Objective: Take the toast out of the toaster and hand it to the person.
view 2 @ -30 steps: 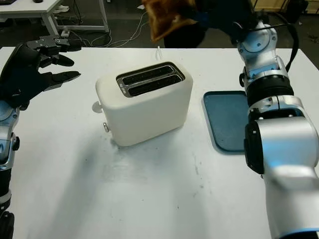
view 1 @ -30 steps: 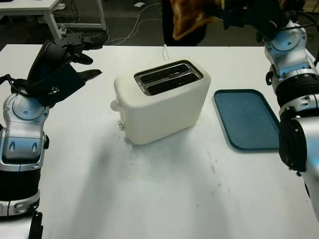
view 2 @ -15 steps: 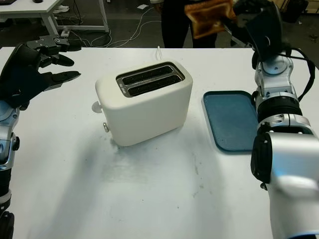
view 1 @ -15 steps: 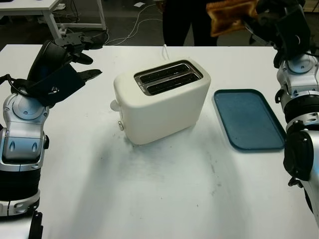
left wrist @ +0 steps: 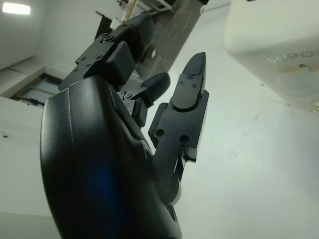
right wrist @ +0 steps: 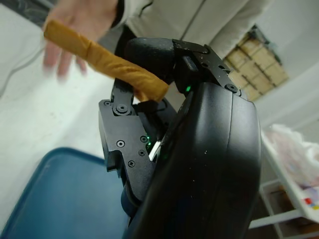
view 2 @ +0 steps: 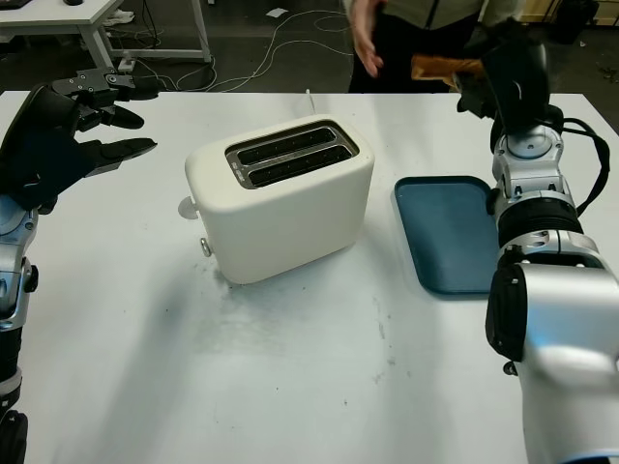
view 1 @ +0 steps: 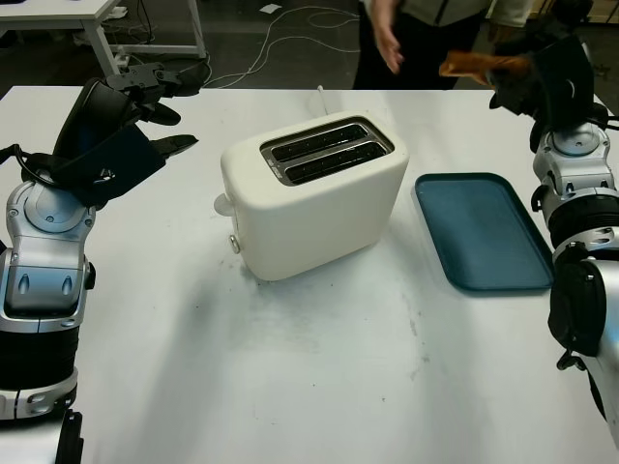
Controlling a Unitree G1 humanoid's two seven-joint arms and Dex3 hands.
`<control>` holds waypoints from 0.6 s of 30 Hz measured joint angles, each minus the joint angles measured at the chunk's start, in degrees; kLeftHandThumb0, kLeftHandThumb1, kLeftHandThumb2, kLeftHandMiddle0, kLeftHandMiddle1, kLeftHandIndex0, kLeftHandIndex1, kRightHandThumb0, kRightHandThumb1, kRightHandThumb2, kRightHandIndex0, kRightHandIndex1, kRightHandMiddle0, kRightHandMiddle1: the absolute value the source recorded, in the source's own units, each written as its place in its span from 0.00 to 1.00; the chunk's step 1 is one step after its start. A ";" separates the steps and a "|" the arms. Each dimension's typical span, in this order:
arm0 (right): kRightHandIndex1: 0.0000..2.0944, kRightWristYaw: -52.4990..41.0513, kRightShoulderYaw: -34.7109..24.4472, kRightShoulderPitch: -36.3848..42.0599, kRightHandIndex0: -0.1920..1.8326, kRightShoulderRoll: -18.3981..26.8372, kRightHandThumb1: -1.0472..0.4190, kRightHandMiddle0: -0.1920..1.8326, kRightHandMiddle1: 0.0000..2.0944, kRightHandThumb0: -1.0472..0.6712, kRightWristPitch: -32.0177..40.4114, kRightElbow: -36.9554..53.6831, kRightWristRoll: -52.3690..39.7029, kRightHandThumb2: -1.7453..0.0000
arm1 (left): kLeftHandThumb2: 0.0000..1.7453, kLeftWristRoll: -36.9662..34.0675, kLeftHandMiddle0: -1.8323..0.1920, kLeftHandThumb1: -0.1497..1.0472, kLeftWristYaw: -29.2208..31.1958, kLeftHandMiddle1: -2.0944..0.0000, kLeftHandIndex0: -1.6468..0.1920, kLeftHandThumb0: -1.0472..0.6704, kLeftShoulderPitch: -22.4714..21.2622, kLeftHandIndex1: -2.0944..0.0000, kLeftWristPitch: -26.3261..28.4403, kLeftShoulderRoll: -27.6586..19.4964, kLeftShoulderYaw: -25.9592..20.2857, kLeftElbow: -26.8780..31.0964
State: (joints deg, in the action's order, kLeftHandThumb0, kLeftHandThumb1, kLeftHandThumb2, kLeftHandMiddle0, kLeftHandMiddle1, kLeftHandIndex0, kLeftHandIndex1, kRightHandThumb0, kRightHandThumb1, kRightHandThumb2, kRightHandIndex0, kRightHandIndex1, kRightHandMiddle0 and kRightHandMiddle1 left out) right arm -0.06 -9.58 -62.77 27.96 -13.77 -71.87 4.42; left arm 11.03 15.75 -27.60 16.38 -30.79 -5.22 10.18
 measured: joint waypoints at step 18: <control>0.83 -0.45 1.87 0.41 0.54 -2.98 0.09 0.42 0.83 0.48 2.61 -2.36 1.04 0.84 | 0.00 0.00 0.72 0.89 0.00 0.54 0.61 0.51 0.21 0.81 -0.47 -0.08 0.00 -0.23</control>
State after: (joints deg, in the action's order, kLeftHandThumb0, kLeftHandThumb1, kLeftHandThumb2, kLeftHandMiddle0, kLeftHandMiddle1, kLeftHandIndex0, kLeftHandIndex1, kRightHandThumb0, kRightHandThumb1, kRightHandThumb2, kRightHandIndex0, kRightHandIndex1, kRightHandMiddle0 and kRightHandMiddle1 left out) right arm -0.51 -7.71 -62.35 24.98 -11.16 -74.24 5.46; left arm 11.02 15.75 -27.39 15.91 -30.87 -5.23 9.95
